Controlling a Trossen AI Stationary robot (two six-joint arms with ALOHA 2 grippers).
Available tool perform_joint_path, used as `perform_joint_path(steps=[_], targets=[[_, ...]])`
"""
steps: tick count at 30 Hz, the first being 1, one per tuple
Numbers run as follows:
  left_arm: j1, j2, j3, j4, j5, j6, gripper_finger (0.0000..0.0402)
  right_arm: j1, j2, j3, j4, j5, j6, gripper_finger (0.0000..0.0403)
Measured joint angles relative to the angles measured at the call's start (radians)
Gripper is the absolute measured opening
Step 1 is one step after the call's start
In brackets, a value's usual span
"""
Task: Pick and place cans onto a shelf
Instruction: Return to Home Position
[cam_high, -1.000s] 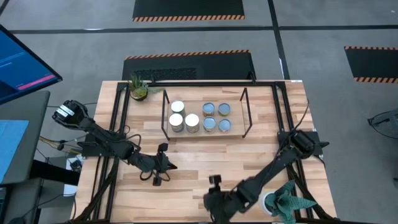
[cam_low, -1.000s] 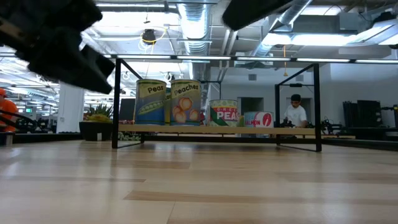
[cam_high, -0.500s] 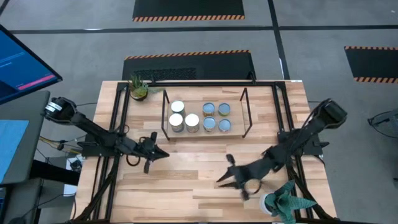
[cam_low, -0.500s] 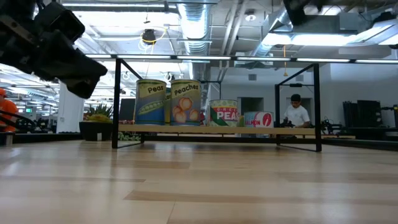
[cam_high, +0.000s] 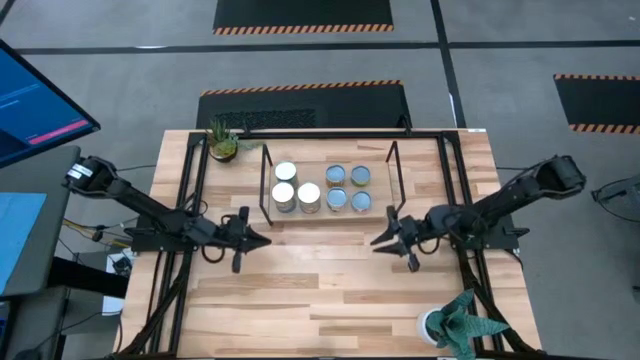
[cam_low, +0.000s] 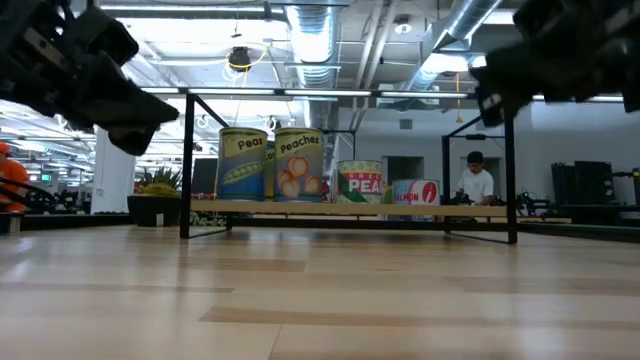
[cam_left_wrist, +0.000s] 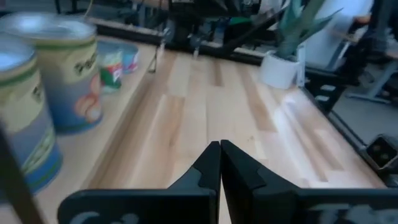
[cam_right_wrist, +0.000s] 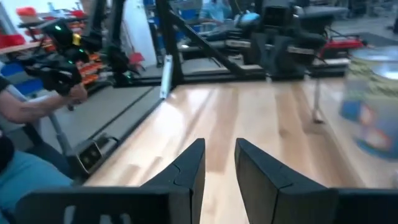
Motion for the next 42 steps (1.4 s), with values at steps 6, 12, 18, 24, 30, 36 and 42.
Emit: perform_joint_path(steps=[6,12,18,24,30,36,42], targets=[[0.022,0.0,0.0,0.002,-0.014,0.011,0.0,-0.072,-0.053,-0.098,0.038,-0.149,0.0,0.0113],[0.021,0.0,0.0,0.004,-0.032,0.018,0.0,-0.053,-0.083,-0.165,0.244,-0.181,-0.135,0.0113],[0.02,0.0,0.0,0.02,-0.001,0.022,0.0,-0.085,-0.104,-0.18,0.328,-0.148,-0.176,0.0113],[0.02,-0.058,-0.001,0.014,0.12,0.033,0.0,-0.122,-0.117,-0.181,0.324,-0.184,-0.129,0.0113],[0.038,-0.253,-0.007,-0.143,0.142,0.058,0.0,-0.13,-0.164,-0.181,0.268,-0.207,-0.122,0.0113],[0.084,-0.476,-0.008,-0.385,0.133,0.014,0.0,-0.159,-0.236,-0.182,0.215,-0.208,-0.119,0.0113],[0.112,-0.632,-0.008,-0.479,0.136,0.059,0.0,-0.234,-0.327,-0.182,0.129,-0.211,-0.098,0.0113]])
